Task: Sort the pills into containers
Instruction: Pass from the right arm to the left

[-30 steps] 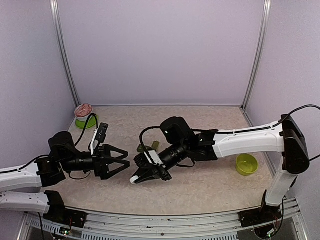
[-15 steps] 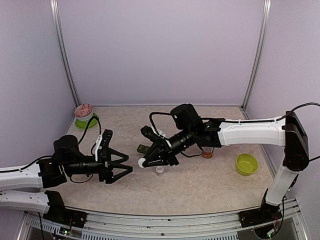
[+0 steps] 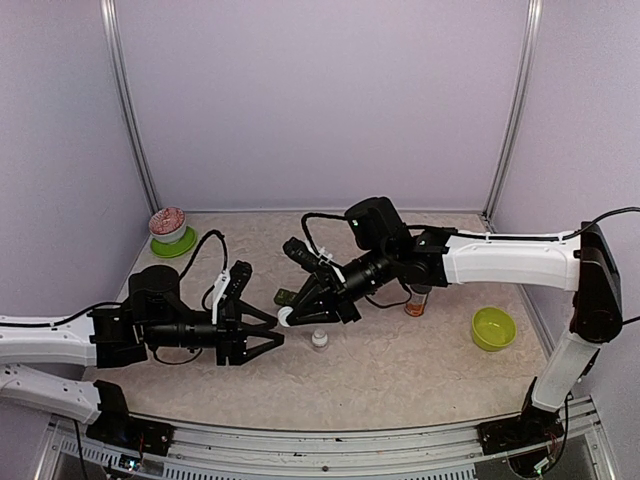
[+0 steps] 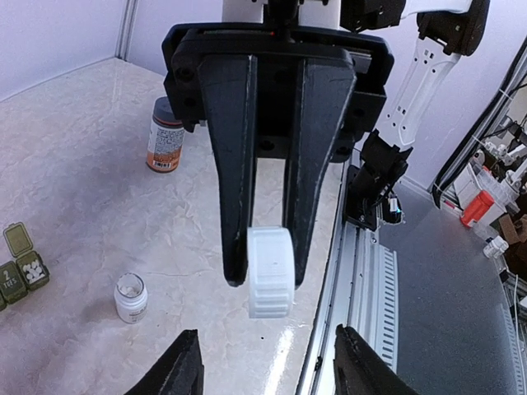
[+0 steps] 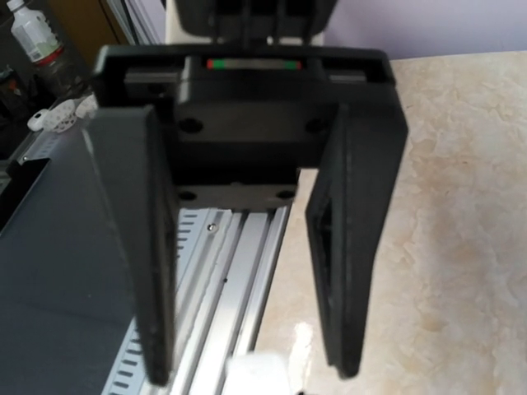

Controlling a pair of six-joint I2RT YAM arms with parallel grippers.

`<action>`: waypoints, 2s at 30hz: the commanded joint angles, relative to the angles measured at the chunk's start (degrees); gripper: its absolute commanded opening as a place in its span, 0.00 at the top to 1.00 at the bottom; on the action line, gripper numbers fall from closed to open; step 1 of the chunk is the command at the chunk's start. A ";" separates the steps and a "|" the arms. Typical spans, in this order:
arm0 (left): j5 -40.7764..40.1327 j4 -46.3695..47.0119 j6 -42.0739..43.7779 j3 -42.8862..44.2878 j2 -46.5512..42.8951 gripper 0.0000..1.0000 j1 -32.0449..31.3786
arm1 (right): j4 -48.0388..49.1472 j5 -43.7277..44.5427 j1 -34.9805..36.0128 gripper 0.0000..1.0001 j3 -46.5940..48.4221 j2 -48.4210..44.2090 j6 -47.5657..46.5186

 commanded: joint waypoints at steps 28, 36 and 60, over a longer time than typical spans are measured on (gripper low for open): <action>-1.73 -0.15 3.27 4.86 3.54 0.83 0.11 | -2.86 -0.86 -0.35 0.87 1.27 0.37 0.90; -1.96 -0.42 2.46 5.04 3.64 1.00 0.88 | -3.06 -0.82 -0.31 0.87 1.51 0.51 0.79; 0.49 3.08 -6.08 1.81 4.56 1.00 4.39 | 2.28 12.56 -2.12 0.41 -2.32 -5.70 2.93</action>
